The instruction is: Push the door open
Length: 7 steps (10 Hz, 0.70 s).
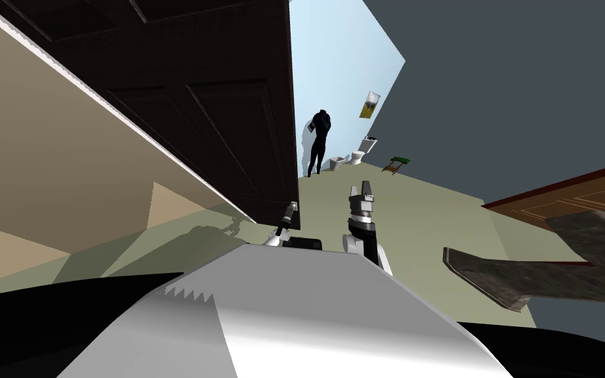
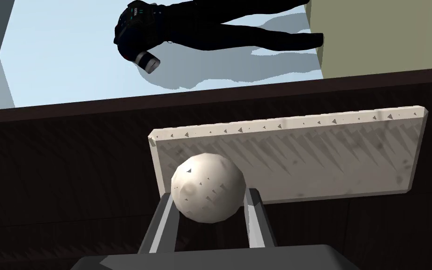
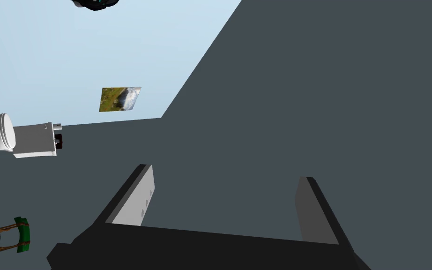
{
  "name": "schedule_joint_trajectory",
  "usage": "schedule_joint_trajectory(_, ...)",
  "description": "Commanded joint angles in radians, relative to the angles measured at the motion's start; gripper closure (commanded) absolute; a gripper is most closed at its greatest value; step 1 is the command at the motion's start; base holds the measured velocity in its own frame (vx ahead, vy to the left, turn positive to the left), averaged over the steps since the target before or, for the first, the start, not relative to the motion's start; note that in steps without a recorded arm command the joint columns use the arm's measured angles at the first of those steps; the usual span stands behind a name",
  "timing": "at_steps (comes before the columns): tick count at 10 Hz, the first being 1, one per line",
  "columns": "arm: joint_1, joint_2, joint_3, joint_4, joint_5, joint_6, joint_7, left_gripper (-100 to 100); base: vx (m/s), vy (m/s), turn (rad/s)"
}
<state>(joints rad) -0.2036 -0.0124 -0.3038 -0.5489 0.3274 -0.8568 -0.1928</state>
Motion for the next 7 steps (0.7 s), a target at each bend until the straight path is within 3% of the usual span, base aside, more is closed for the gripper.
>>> schedule_joint_trajectory(1,0.001,0.001,0.000,0.001,0.000,0.001,-0.001,100,-0.013,0.016,-0.014)
schedule_joint_trajectory(4,0.001,0.001,0.000,0.001,0.000,0.001,-0.001,100,-0.002,0.002,-0.001)
schedule_joint_trajectory(5,-0.002,0.022,0.016,0.001,0.010,0.003,-0.007,100,0.094,-0.065,0.039)
schedule_joint_trajectory(6,-0.002,0.022,0.016,0.001,0.010,0.003,-0.007,100,0.096,-0.072,0.061)
schedule_joint_trajectory(7,-0.004,0.034,0.031,0.001,0.019,0.003,-0.011,100,0.143,-0.082,0.061)
